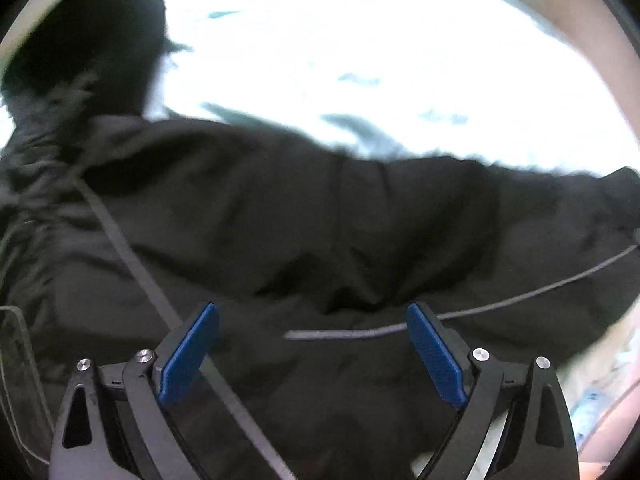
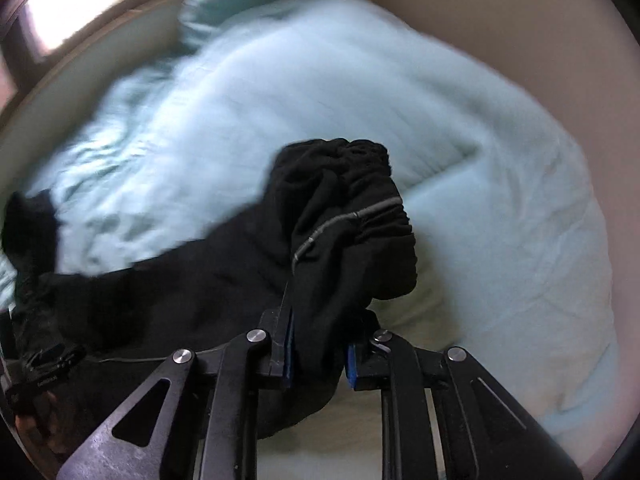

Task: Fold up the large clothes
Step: 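Lower the right tool onto the jacket sleeve cuff and close it, then carry the held sleeve across the jacket body and open the right tool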

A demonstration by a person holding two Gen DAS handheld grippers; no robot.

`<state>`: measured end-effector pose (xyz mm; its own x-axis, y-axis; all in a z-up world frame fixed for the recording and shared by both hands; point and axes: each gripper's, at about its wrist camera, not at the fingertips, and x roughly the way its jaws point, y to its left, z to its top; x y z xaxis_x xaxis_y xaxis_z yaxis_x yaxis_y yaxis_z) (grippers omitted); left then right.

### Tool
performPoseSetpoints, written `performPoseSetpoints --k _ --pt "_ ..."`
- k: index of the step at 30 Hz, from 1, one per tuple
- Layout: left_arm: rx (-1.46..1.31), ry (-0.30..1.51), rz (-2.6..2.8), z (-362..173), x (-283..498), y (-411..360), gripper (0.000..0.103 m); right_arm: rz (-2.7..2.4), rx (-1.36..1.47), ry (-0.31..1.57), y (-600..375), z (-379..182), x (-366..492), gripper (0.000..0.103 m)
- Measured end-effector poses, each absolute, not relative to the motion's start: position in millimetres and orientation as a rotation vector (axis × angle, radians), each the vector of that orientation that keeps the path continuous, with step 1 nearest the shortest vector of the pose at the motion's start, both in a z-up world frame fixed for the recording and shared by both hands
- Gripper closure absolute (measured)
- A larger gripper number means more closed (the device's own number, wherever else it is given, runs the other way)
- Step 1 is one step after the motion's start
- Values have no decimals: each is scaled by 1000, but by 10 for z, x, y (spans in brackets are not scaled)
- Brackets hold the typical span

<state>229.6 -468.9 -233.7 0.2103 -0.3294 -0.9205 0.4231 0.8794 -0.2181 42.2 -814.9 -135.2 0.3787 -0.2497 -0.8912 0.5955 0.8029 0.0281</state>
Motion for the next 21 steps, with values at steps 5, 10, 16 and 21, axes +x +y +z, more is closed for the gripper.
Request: performPoseSetpoints --k 5,10,16,21 --pt "24 1098 -489 -1837 2107 -3944 8 -336 345 1017 -7321 -1106 714 83" --pt "-3 1036 -393 -1585 2054 -3211 8 -132 246 1051 -6109 -1168 1203 83" --pt "-4 992 -266 -1489 1946 -2427 8 92 149 1098 -4675 -1358 1663 83" --pt "-21 993 -161 -1495 1815 -1670 8 259 58 1151 -3489 -1669 1928 83"
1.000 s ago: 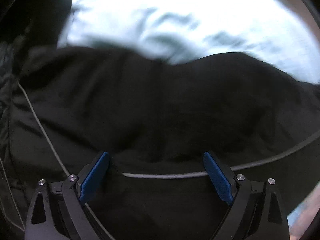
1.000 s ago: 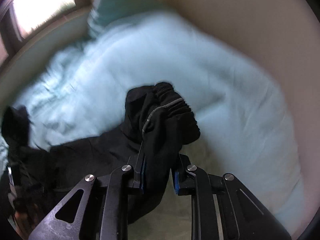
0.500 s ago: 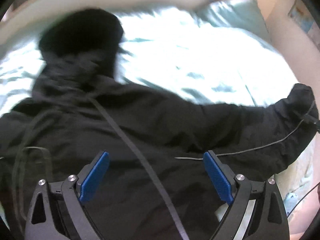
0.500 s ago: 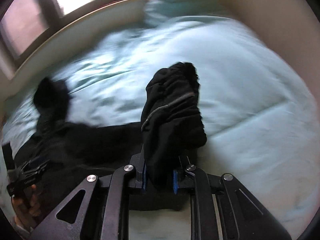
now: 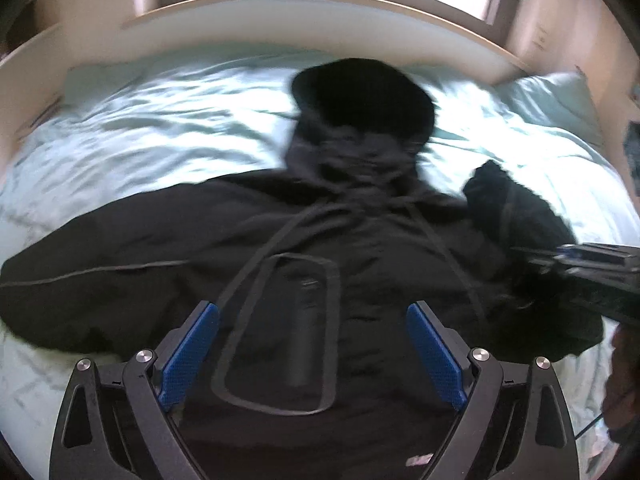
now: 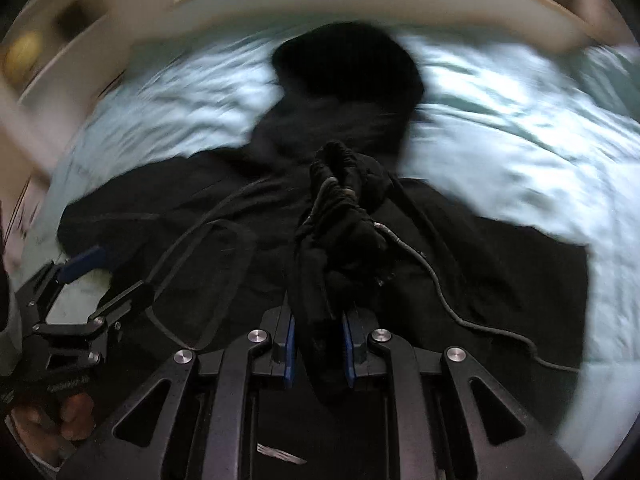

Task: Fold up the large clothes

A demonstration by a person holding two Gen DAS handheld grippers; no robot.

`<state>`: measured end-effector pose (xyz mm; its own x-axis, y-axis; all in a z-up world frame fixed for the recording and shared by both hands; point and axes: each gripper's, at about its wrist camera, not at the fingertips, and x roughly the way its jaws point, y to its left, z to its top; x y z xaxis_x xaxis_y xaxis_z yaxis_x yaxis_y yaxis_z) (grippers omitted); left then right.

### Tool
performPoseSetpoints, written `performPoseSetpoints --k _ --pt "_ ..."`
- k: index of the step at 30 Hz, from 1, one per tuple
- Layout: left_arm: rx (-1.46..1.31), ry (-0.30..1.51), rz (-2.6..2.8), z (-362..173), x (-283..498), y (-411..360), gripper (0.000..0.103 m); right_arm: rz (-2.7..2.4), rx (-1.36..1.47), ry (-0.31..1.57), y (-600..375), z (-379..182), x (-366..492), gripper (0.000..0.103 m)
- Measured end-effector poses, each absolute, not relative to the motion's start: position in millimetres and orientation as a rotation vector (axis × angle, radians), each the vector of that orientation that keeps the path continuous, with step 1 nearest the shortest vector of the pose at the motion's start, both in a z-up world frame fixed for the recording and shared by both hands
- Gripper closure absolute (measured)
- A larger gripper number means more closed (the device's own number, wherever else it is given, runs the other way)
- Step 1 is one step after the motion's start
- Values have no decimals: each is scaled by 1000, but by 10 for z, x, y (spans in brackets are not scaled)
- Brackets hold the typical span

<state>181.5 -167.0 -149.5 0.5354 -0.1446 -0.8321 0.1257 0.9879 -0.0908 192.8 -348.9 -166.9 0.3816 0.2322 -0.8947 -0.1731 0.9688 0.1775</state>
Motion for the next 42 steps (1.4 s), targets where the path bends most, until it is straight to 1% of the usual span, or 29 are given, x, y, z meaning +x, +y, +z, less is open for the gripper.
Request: performPoseSetpoints --k 3,7,9,10,11,12,13,14,16,20,23,27,30,31,32,33,34,35,38,40,42 --pt "-43 1020 -110 -1580 1775 -1271 8 324 20 1217 -2889 -2031 2132 83" --pt "-72 1062 -77 -1699 1749 -925 8 327 -11 1332 -2483 -2669 2336 83" --pt "-80 1070 -59 -1763 1727 -788 8 311 -44 1366 -2326 -2958 2346 79" --pt "-88 1075 -58 -1797 1722 -756 8 307 -49 1369 -2286 -3045 2355 75" --pt "-102 1085 -62 -1841 1737 -719 8 312 -46 1364 -2271 -3075 2369 68" --pt "-115 1107 -67 -1892 1759 -699 8 329 -36 1361 -2263 -3066 2368 61" --pt "-123 1135 -72 -1951 1793 -688 8 371 -2 1361 -2265 -3033 2372 48" --pt "-128 1167 -80 -2016 1840 -696 8 401 22 1362 -2284 -2994 2362 42" --pt "-121 1167 -84 -2071 1881 -747 8 451 58 1368 -2350 -2850 2296 41" --pt "-132 1157 -158 -2112 1976 -961 8 509 84 1292 -2577 -2432 1972 41" --pt "-144 1177 -251 -2181 2083 -1198 8 438 55 1239 -2924 -2174 1644 41" --pt "-183 1207 -377 -2318 2283 -1572 8 322 88 1237 -3494 -2065 1376 41" --pt "-219 1241 -371 -2514 2449 -1766 9 242 121 1252 -3836 -2013 1214 41" --pt "-215 1254 -357 -2584 2493 -1826 13 225 130 1256 -3884 -2070 1230 41" --pt "-217 1272 -358 -2665 2537 -1891 32 206 137 1257 -3953 -2066 1223 41" --pt "-221 1294 -367 -2728 2571 -1933 68 181 142 1254 -4041 -2058 1204 41" --pt "-214 1328 -373 -2804 2608 -1991 81 164 144 1252 -4093 -2043 1196 41" --pt "-187 1327 -359 -2806 2620 -2015 82 150 147 1249 -4148 -2021 1194 41" --pt "-136 1232 -343 -2512 2592 -1952 84 103 168 1209 -4340 -1914 1186 41" --pt "-127 1146 -305 -2159 2603 -1742 85 70 174 1190 -4445 -1890 1200 41" --pt "-135 1080 -241 -1858 2664 -1421 85 39 180 1201 -4511 -1984 1305 41"
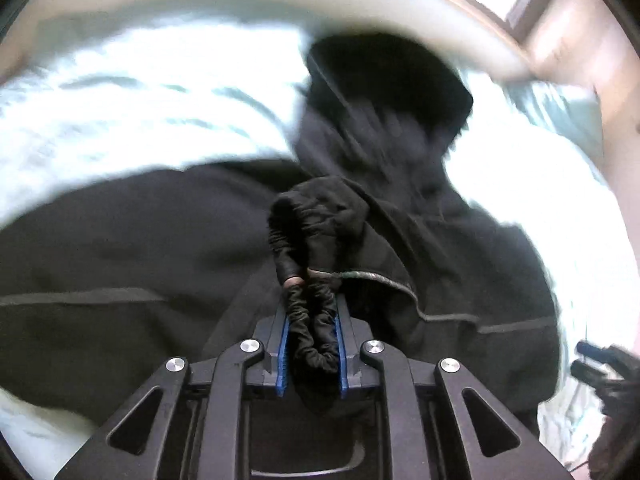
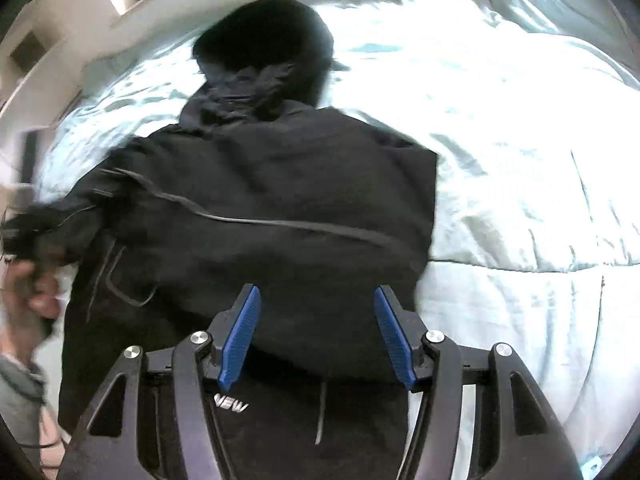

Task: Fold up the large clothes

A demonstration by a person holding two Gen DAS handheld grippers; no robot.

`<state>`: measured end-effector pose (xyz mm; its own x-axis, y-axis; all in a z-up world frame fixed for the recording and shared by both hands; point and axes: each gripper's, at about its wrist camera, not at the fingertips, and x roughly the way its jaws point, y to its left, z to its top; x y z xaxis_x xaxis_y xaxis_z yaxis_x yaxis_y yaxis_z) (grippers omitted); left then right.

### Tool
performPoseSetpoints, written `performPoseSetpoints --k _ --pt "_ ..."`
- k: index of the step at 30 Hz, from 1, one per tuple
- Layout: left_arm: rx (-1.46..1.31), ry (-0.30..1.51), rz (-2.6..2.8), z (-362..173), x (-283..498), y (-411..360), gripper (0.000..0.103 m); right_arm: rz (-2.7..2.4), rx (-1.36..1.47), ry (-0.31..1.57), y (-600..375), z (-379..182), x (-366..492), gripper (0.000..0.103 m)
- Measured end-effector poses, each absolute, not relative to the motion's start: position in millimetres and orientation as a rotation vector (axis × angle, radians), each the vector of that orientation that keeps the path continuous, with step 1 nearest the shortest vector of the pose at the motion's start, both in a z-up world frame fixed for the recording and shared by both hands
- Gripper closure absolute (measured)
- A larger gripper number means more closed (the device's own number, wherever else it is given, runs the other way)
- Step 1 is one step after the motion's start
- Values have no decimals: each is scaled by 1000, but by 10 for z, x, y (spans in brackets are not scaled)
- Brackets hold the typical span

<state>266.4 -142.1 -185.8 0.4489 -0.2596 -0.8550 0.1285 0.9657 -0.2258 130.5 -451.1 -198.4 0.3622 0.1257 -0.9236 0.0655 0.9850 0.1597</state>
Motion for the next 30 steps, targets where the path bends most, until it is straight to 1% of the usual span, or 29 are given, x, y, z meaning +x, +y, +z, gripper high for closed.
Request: performPoseSetpoints --k 2,3,6,7,8,10,11,12,14,15,16,20,23,25,27,28,29,30 --pt "-137 1087 -198 -1779 2757 -1112 85 16 186 1213 -4522 -2101 1416 41" --pt "-131 1128 -201 -1831 2824 -980 85 8 185 1220 -4501 -2206 1516 41" --pt "-34 1302 -147 -2307 2942 -784 84 -16 168 1252 -4399 -2543 1787 41" --pt "14 1338 -135 -2479 2944 -788 84 -22 146 1271 -4345 -2669 1850 39" --pt "62 1348 -128 -2627 2923 -796 80 -36 104 1302 -4280 -2827 1914 38" --pt "53 1334 -129 -2740 2884 -764 76 -48 47 1370 -4224 -3125 1975 38" --pt "18 1324 -127 -2737 2872 -717 75 -52 44 1369 -4238 -3191 1982 33" --pt "-22 1306 -130 -2695 2853 -654 72 -55 51 1368 -4262 -3199 1989 31" --pt "-90 1248 -127 -2525 2773 -510 67 -60 86 1390 -4327 -3156 2010 31" --pt "-109 1205 -137 -2413 2712 -466 67 -63 89 1391 -4341 -3088 2007 32" --pt "-120 1160 -150 -2288 2638 -443 67 -69 79 1381 -4335 -2996 1986 35" --pt "-72 1018 -129 -1848 2325 -515 64 8 78 1284 -4182 -2564 1767 35" --pt "-72 977 -160 -1675 2305 -703 49 49 25 1237 -3946 -2380 1558 35" --pt "-85 965 -184 -1665 2264 -840 49 67 0 1238 -3850 -2352 1465 35" --pt "-142 1010 -286 -1769 2261 -1025 47 94 9 1257 -3825 -2424 1396 36" --pt "-164 1061 -330 -1887 2272 -1139 47 91 9 1285 -3816 -2512 1391 38" --pt "-159 1130 -352 -2103 2308 -1303 47 81 8 1317 -3802 -2638 1362 43" --pt "-118 1203 -329 -2358 2362 -1456 47 65 11 1352 -3806 -2768 1345 43"
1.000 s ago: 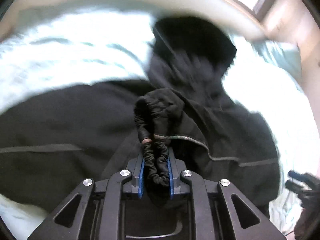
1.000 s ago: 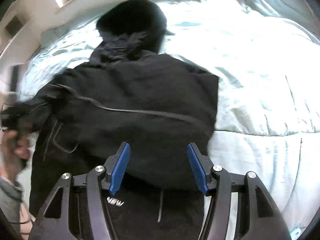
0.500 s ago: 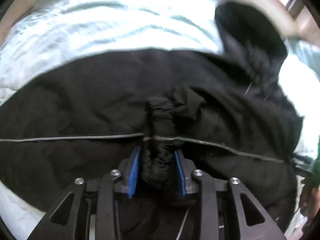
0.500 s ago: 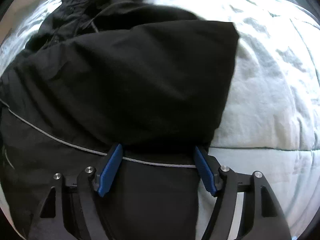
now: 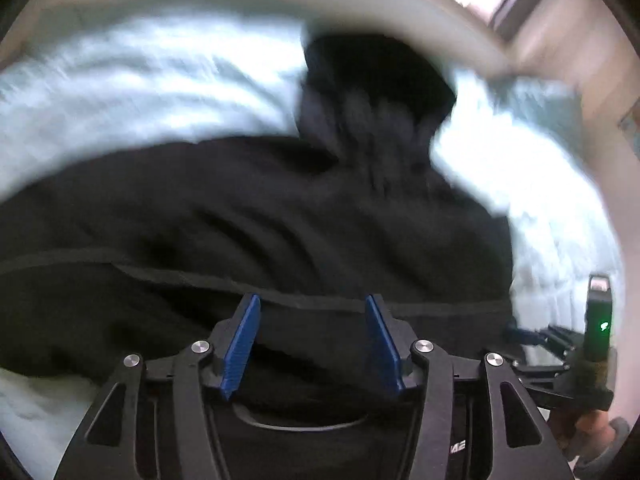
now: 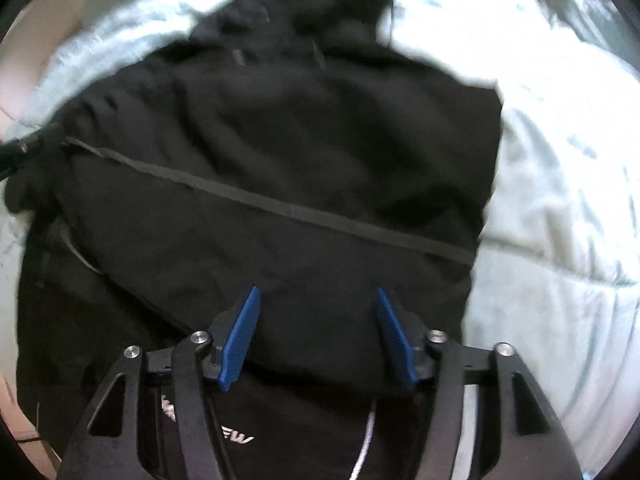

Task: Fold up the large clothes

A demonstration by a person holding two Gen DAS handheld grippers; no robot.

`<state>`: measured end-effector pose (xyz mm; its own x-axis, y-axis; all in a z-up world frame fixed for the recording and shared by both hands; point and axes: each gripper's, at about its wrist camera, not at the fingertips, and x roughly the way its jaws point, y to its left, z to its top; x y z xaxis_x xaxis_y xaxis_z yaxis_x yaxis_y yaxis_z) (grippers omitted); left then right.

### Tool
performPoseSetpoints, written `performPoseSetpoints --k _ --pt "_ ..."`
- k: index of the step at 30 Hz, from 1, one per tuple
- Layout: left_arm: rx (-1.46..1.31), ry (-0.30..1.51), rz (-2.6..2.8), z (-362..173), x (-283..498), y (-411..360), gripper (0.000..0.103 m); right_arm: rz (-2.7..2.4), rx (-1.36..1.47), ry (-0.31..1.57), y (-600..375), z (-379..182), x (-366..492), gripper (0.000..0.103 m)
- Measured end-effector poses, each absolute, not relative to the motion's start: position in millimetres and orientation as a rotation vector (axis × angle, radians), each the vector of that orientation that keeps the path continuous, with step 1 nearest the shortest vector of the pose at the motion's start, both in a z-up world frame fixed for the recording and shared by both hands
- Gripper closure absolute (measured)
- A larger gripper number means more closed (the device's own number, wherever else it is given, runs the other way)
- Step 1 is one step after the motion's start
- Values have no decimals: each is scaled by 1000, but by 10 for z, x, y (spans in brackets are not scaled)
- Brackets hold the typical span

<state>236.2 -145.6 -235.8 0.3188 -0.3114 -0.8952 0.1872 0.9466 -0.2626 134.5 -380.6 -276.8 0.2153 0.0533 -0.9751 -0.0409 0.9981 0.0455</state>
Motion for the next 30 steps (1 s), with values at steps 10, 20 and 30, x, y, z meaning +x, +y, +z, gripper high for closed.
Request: performPoseSetpoints --k 10,20,30 --pt "-152 1196 -223 -2295 2155 -1374 46 43 -32 1392 -3727 -2423 1170 44" --pt "-426 1070 4 -1733 1279 387 46 35 -1 1341 -3142 -1693 512 44" --pt "-678 982 159 -1738 1018 2853 46 -45 139 1357 -2389 -1663 408 43"
